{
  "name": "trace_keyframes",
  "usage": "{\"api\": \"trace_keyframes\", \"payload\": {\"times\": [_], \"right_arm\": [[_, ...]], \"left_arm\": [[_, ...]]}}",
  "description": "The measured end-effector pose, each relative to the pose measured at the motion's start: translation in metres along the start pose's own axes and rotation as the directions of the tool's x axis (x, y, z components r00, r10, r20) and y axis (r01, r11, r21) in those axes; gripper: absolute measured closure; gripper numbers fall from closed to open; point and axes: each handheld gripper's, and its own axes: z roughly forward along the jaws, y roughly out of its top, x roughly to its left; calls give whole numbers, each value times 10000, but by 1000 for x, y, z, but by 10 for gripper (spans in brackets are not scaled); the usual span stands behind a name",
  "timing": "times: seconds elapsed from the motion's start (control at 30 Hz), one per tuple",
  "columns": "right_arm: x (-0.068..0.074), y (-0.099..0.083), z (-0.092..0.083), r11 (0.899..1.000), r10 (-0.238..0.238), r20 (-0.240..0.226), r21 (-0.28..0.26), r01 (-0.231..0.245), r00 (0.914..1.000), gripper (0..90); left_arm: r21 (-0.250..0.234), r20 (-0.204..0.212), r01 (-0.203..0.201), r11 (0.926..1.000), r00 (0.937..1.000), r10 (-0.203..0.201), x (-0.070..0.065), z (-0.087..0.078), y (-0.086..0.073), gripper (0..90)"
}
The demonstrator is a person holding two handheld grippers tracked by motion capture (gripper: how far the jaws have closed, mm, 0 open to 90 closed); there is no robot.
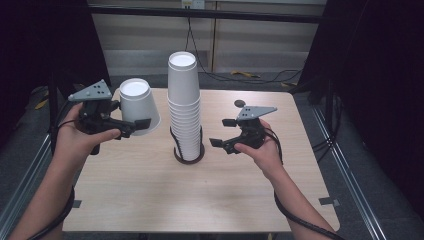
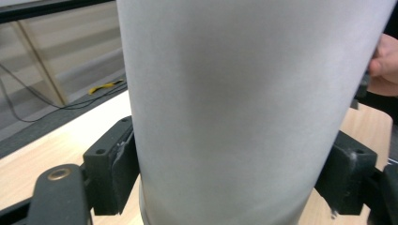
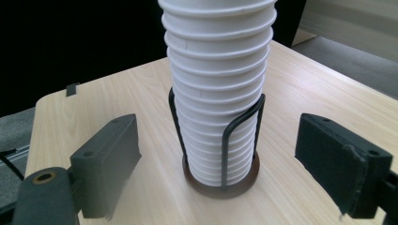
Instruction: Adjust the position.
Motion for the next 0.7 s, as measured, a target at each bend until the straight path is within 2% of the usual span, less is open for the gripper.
{"api": "trace_keyframes", "payload": {"times": [0.07, 0.1, 0.37, 0.7], "right_arm": [[0, -1, 0, 10000, -22, -42, 37, 23, 10000, 138], [0, -5, -1, 9999, -50, -92, 154, 51, 9999, 138], [-1, -14, -6, 9986, -245, -313, 462, 259, 9992, 138], [-2, -24, -14, 9966, -376, -339, 716, 399, 9987, 138]], "left_arm": [[105, 22, -35, 9999, 10000, 35, -3, 3, -4, 198], [307, 34, -230, 9993, 9997, 230, -6, 8, -8, 197], [1014, 406, -420, 9940, 9984, 381, -19, 27, -27, 197], [1480, 883, -704, 9865, 9944, 577, -37, 48, -41, 192]]}}
